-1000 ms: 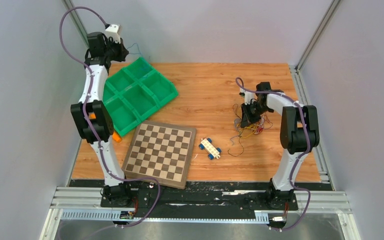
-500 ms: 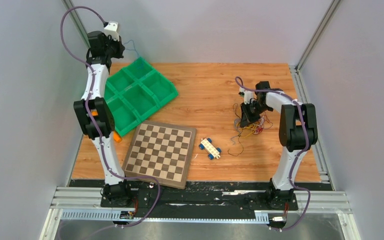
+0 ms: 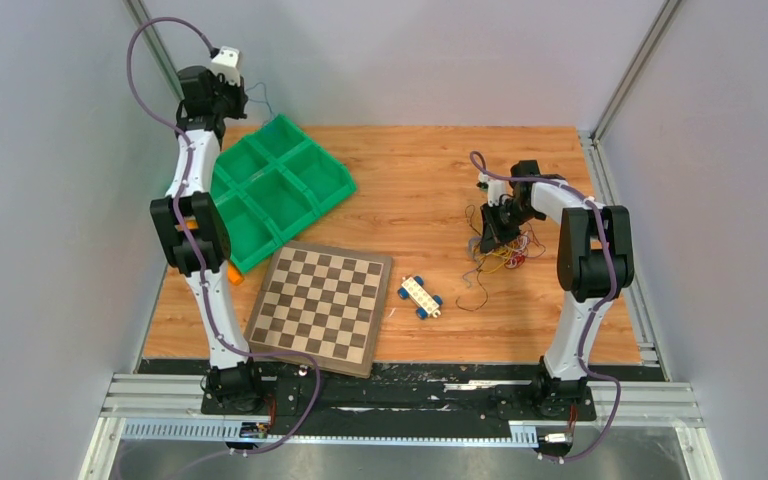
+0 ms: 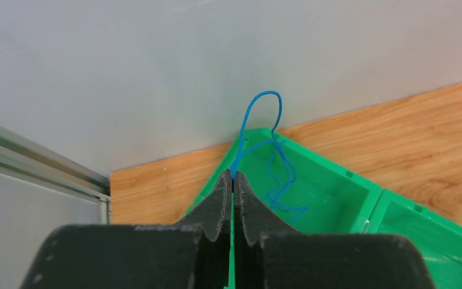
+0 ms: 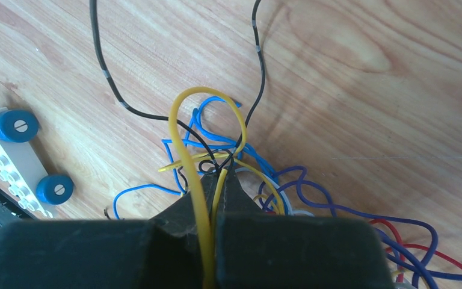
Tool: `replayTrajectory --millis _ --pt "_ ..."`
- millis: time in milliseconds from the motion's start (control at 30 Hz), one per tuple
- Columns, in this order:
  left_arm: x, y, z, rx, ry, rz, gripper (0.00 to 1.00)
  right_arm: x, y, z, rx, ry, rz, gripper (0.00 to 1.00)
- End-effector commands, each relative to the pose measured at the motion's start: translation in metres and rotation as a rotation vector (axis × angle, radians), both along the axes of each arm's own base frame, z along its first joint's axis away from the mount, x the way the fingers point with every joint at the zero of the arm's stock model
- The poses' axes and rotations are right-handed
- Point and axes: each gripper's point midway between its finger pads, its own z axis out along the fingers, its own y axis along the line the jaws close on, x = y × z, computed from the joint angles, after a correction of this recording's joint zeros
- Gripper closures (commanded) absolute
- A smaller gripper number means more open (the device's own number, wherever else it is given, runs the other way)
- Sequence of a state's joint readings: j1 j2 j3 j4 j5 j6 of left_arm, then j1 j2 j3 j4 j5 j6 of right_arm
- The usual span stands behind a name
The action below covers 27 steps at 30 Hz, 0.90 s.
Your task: Untangle the cables
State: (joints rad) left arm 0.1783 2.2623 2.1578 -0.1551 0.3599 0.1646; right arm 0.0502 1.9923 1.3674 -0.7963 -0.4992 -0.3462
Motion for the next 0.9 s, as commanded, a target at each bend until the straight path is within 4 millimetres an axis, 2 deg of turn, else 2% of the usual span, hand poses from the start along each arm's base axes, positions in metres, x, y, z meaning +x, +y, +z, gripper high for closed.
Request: replayTrajectory --millis 0,100,167,200,233,267,300,333,367,400,433,467,500,533,567,600,667,700,733,767,800,833,867 --pt "-0.008 -0.005 -0.013 0.034 0.011 -0.048 1.0 0.006 0.001 0.006 0.006 -0.021 0.018 1.0" --pt "-0.013 -0.008 -0.025 0.031 0.05 -0.059 1.0 0.007 0.002 0.009 0.011 -0.026 0.021 1.0" --pt "-0.018 -0.015 -0.03 0.028 0.087 -0.094 0.89 0.007 0.004 0.012 0.018 -0.028 0.022 1.0" --pt "-0.019 -0.018 -0.025 0.034 0.085 -0.112 0.69 0.006 0.005 0.015 0.025 -0.031 0.026 1.0" --pt "-0.025 -0.025 -0.02 0.027 0.095 -0.143 0.58 0.006 0.006 0.019 0.03 -0.038 0.029 1.0" --pt "-0.028 -0.028 -0.015 0.031 0.09 -0.159 0.39 0.007 0.007 0.025 0.039 -0.049 0.032 1.0" --pt "-0.035 -0.035 0.004 0.035 0.062 -0.185 0.29 0.007 0.009 0.031 0.052 -0.058 0.035 1.0" --pt "-0.041 -0.04 0.007 0.029 0.061 -0.203 0.25 0.008 0.011 0.041 0.073 -0.074 0.038 1.0" --pt "-0.049 -0.042 0.035 0.039 0.004 -0.206 0.19 0.007 0.014 0.051 0.1 -0.084 0.04 1.0" --pt "-0.056 -0.045 0.034 0.026 0.011 -0.209 0.17 0.008 0.017 0.064 0.126 -0.105 0.045 1.0" --pt "-0.067 -0.049 0.059 0.029 -0.032 -0.221 0.11 0.008 0.02 0.078 0.147 -0.13 0.051 1.0" --pt "-0.077 -0.054 0.059 0.012 -0.013 -0.241 0.08 0.009 0.023 0.091 0.168 -0.155 0.058 1.0" --pt "-0.09 -0.059 0.079 0.013 -0.033 -0.255 0.02 0.008 0.026 0.105 0.189 -0.181 0.067 1.0" --pt "-0.105 -0.068 0.078 -0.015 0.011 -0.29 0.01 0.007 0.03 0.122 0.212 -0.215 0.078 1.0" --pt "-0.122 -0.075 0.099 -0.016 -0.008 -0.315 0.0 0.006 0.033 0.132 0.234 -0.235 0.087 1.0" --pt "-0.14 -0.085 0.096 -0.045 0.04 -0.364 0.0 0.003 0.036 0.149 0.256 -0.277 0.101 1.0" --pt "-0.187 -0.103 0.132 -0.048 0.014 -0.431 0.0 -0.002 0.045 0.179 0.324 -0.342 0.14 1.0" --pt "-0.201 -0.111 0.13 -0.059 0.031 -0.461 0.0 -0.003 0.05 0.194 0.358 -0.376 0.162 1.0" --pt "-0.23 -0.124 0.147 -0.051 0.011 -0.522 0.0 -0.004 0.054 0.209 0.387 -0.41 0.182 1.0" --pt "-0.243 -0.135 0.144 -0.035 0.013 -0.567 0.0 -0.005 0.057 0.224 0.413 -0.445 0.203 1.0" --pt "-0.267 -0.147 0.156 -0.026 -0.001 -0.608 0.0 -0.006 0.061 0.238 0.437 -0.481 0.23 1.0" --pt "-0.28 -0.162 0.155 -0.006 -0.006 -0.657 0.0 -0.008 0.064 0.25 0.46 -0.515 0.259 1.0" --pt "-0.299 -0.171 0.164 0.009 -0.026 -0.681 0.0 -0.01 0.067 0.259 0.482 -0.548 0.292 1.0"
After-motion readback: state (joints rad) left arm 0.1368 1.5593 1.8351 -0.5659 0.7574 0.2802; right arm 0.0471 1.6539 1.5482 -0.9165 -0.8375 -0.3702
